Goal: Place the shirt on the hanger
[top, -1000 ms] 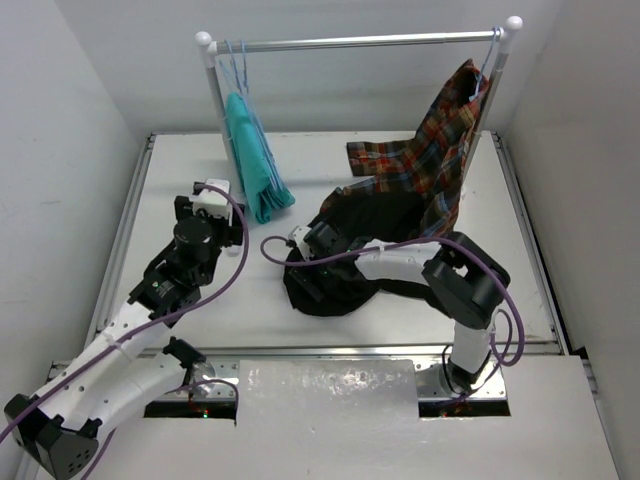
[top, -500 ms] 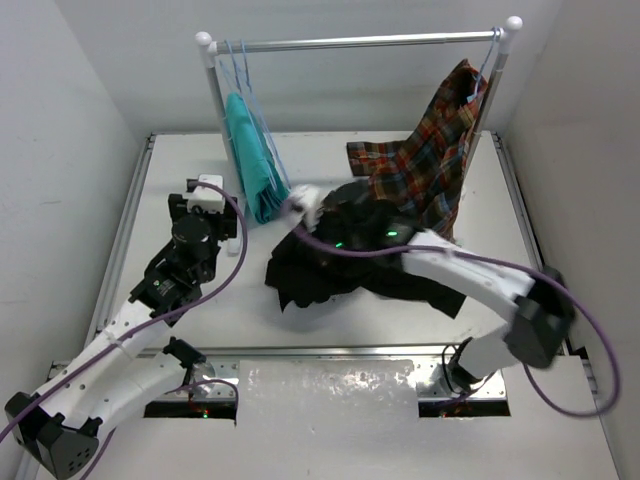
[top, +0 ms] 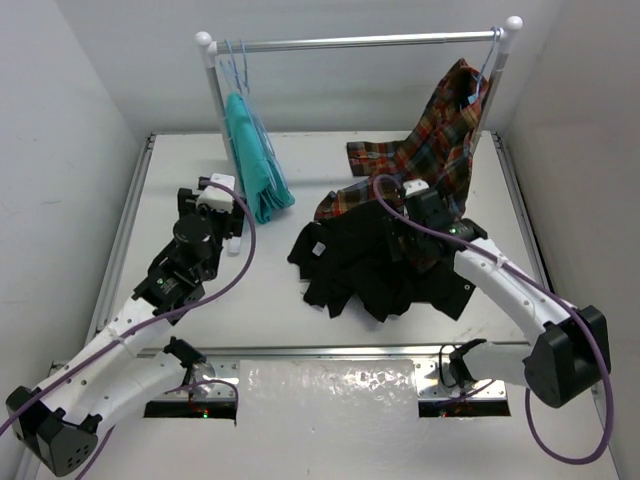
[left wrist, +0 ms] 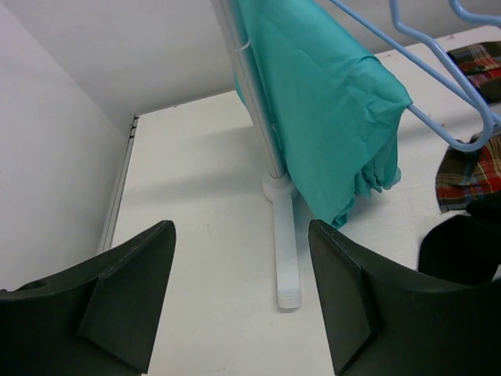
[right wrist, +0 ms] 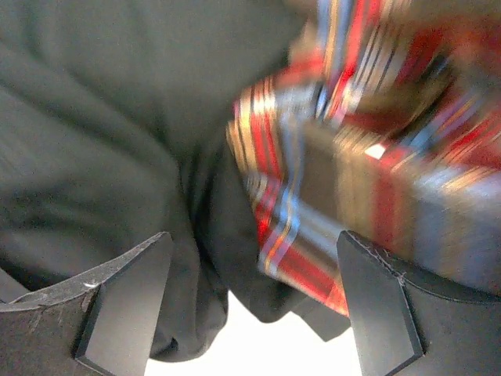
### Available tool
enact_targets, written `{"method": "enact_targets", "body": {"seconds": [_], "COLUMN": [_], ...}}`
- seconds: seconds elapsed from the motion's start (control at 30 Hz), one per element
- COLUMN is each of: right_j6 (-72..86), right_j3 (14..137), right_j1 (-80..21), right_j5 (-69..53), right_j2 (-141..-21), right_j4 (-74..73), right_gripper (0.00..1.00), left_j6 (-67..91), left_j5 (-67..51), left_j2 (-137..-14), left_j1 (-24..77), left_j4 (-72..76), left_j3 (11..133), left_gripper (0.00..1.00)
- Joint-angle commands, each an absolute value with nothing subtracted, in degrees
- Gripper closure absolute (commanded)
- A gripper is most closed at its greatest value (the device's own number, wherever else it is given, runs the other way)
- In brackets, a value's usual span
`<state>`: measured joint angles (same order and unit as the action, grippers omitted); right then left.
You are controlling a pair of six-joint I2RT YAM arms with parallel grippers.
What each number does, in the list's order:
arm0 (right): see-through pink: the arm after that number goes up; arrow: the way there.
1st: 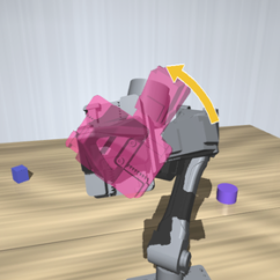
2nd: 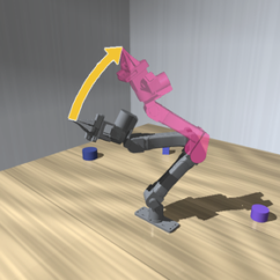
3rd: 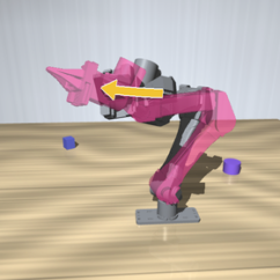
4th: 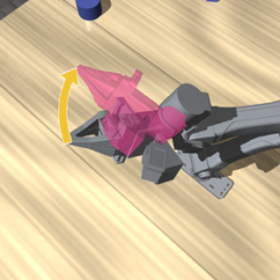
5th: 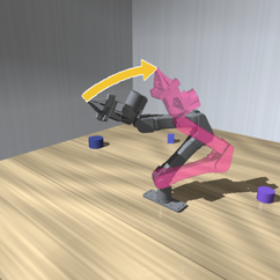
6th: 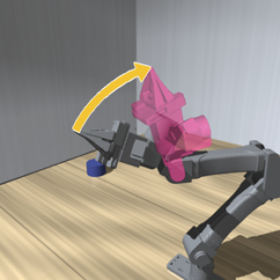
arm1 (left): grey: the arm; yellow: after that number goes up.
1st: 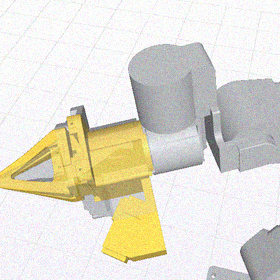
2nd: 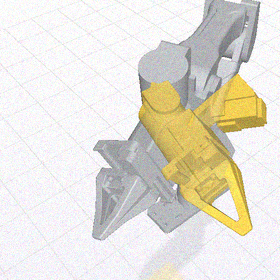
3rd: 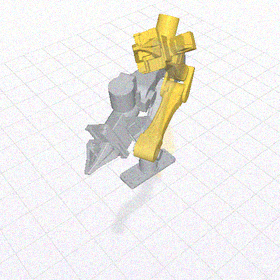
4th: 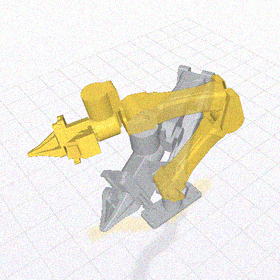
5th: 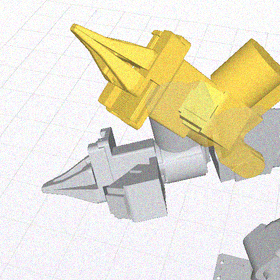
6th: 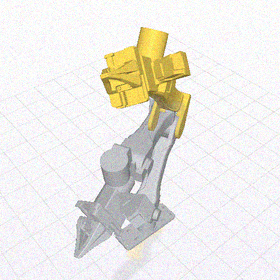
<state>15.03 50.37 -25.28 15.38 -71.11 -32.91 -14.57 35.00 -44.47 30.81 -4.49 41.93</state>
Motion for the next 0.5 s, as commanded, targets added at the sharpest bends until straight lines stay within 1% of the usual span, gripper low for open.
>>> {"method": "enact_targets", "body": {"seconds": [0.0,0.03,0.07,0.1,0.13,0.2,0.23,0.3,0.37,0.47], "right_j6": [14.0,12.9,11.7,9.3,8.5,11.5,13.0,17.9,20.5,22.6], "right_j3": [56.7,57.2,58.3,59.1,59.8,61.3,60.9,59.2,60.3,61.9], "right_j1": [-28.5,-30.3,-32.8,-38.2,-40.4,-43.5,-43.6,-43.9,-43.9,-43.9], "right_j5": [20.5,21.6,25.6,27.5,28.3,23.1,19.0,10.5,6.0,4.3], "right_j2": [-71.6,-71.8,-72.2,-72.4,-73.8,-75.4,-77.0,-79.4,-85.1,-92.9], "right_j4": [-32.3,-31.5,-30.5,-29.6,-27.0,-23.5,-17.0,-11.7,-8.8,-6.1], "right_gripper": [0.17,0.18,0.19,0.19,0.19,0.21,0.21,0.21,0.20,0.18], "left_j6": [-15.0,-14.9,-14.8,-14.5,-14.3,-13.5,-13.4,-13.2,-13.2,-13.2], "left_j5": [32.5,32.6,32.6,32.8,33.0,33.9,34.3,35.8,37.3,38.1], "left_j2": [-44.8,-44.8,-44.7,-44.5,-44.1,-43.8,-43.7,-43.6,-43.4,-42.8], "left_j1": [31.5,31.6,31.7,31.8,31.8,31.9,31.9,31.9,31.9,31.9], "left_j4": [-2.5,-2.8,-3.2,-3.6,-3.8,-4.0,-4.1,-3.8,-3.9,-4.6], "left_j3": [42.3,42.2,42.1,41.6,41.3,40.9,40.4,40.1,39.9,39.4], "left_gripper": [0.33,0.33,0.33,0.33,0.33,0.33,0.33,0.33,0.33,0.33]}}
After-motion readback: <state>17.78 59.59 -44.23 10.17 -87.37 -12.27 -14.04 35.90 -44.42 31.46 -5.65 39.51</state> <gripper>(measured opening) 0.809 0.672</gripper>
